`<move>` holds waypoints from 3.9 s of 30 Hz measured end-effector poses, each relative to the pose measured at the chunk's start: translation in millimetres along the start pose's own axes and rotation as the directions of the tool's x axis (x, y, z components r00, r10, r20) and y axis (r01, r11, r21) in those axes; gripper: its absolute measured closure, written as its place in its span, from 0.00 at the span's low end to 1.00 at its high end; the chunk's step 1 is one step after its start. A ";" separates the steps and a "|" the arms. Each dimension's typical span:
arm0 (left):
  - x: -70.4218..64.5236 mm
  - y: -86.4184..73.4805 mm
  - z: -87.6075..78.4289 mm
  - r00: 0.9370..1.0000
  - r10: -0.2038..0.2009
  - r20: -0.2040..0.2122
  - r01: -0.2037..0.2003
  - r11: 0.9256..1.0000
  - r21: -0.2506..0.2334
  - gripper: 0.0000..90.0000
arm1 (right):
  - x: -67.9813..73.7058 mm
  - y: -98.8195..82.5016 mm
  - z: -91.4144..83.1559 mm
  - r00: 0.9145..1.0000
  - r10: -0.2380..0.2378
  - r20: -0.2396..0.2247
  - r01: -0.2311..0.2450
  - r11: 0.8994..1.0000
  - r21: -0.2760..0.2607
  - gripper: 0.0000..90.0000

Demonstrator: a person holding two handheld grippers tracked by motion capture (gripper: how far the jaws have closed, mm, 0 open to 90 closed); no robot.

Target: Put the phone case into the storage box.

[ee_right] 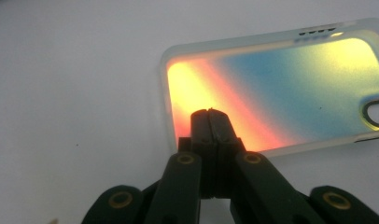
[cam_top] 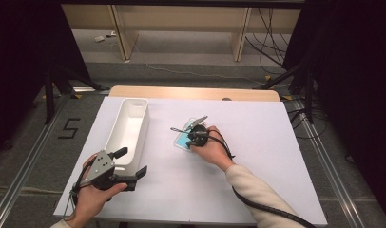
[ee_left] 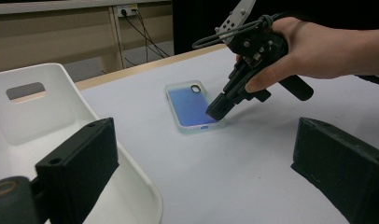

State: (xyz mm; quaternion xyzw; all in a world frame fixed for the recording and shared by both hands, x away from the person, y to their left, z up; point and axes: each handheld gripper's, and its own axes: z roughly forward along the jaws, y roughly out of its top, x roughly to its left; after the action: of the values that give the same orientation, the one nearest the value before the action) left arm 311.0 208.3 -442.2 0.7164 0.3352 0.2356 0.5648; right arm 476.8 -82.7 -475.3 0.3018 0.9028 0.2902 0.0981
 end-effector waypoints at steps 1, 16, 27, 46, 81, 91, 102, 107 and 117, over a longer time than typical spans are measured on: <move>-0.1 0.1 0.0 1.000 0.000 -0.001 0.000 1.000 0.000 0.07 | -0.6 -0.4 -1.0 1.000 0.004 0.000 -0.004 1.000 0.004 1.00; -0.5 0.1 0.1 1.000 -0.001 0.001 0.001 1.000 -0.002 0.07 | -9.9 -7.7 -11.5 1.000 0.007 0.024 -0.007 1.000 0.019 1.00; -0.8 0.5 -0.6 1.000 0.002 -0.005 -0.002 1.000 0.004 0.07 | -16.6 -12.2 -17.3 0.999 0.014 0.047 -0.016 0.999 0.029 1.00; -1.0 0.8 -0.9 1.000 0.002 -0.006 -0.002 1.000 0.002 0.07 | -29.5 -17.0 -23.6 0.996 0.027 0.089 -0.031 0.999 0.039 1.00; -1.2 0.8 -1.0 1.000 0.002 -0.008 -0.002 1.000 0.001 0.07 | -37.3 -17.0 -27.3 0.993 0.039 0.116 -0.046 0.997 0.062 1.00; -1.3 0.8 -0.9 1.000 0.001 -0.008 -0.001 1.000 0.001 0.07 | -38.0 -12.1 -34.3 0.990 0.061 0.125 -0.066 0.997 0.034 0.93; -1.3 0.8 -0.8 1.000 0.000 -0.006 0.000 1.000 0.001 0.07 | -48.8 -5.2 -50.4 0.977 0.145 0.153 -0.143 0.989 -0.022 0.63; -1.2 0.8 -0.8 1.000 0.000 -0.006 0.000 1.000 0.001 0.07 | -52.2 -4.3 -57.1 0.965 0.217 0.147 -0.205 0.974 -0.095 0.49; -1.0 0.8 -0.6 1.000 0.004 -0.005 -0.004 1.000 0.002 0.07 | -57.6 -0.7 -63.4 0.950 0.281 0.135 -0.264 0.955 -0.132 0.45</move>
State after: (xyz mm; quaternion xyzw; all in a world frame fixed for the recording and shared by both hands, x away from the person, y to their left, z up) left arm 310.0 207.8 -441.2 0.7171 0.3353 0.2383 0.5627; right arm 500.1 -147.3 -424.1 0.4391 0.8245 0.3273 0.1423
